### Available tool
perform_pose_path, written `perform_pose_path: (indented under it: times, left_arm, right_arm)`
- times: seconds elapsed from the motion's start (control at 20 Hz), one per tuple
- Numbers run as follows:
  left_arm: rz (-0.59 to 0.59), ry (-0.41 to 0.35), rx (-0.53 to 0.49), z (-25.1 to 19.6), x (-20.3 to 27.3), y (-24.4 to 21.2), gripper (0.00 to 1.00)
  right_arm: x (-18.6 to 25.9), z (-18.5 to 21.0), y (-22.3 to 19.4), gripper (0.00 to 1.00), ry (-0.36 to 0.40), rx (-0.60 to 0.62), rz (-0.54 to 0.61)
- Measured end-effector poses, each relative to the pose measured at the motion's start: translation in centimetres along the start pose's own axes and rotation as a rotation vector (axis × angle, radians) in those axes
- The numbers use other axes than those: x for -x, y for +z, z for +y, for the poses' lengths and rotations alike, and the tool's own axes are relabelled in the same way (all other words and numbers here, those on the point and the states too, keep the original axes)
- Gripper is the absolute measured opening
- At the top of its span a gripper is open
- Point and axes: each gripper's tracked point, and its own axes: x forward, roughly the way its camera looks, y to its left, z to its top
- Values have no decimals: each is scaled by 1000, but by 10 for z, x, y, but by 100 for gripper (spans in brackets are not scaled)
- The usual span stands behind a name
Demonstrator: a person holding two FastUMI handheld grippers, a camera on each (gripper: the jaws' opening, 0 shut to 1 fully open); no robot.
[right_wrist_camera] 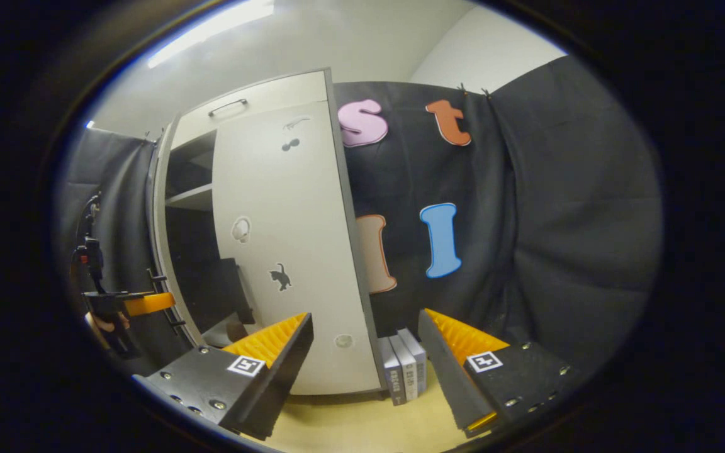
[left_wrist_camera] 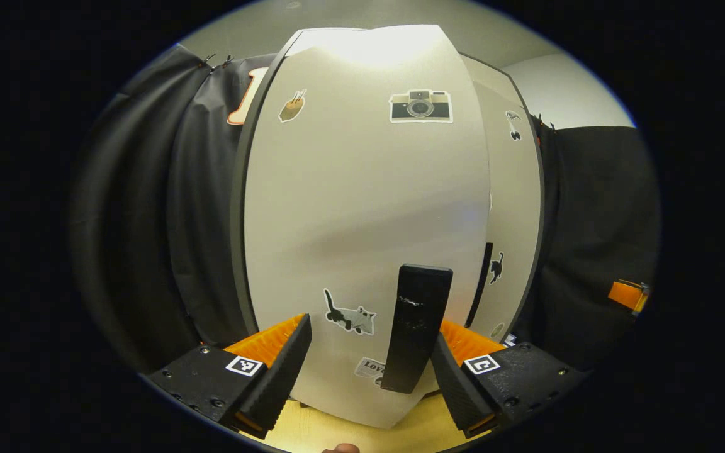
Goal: Grab one shoe with the right hand and put it into the shoe cabinet, grab the other shoe with the left hand and put it into the shoe cabinet; then close the right door with the right hand and the left door with the left hand.
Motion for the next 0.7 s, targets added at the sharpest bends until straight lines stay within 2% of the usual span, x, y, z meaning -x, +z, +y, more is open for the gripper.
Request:
perform_pose_path:
  times: [0.35, 0.7]
  left_arm:
    - [6, -52, 8, -18, -19, 0, 100]
    - [0, -52, -13, -23, -27, 2, 100]
  right_arm:
    - [10, -25, 1, 100, -58, -19, -9]
    - [14, -44, 4, 100, -107, -15, -18]
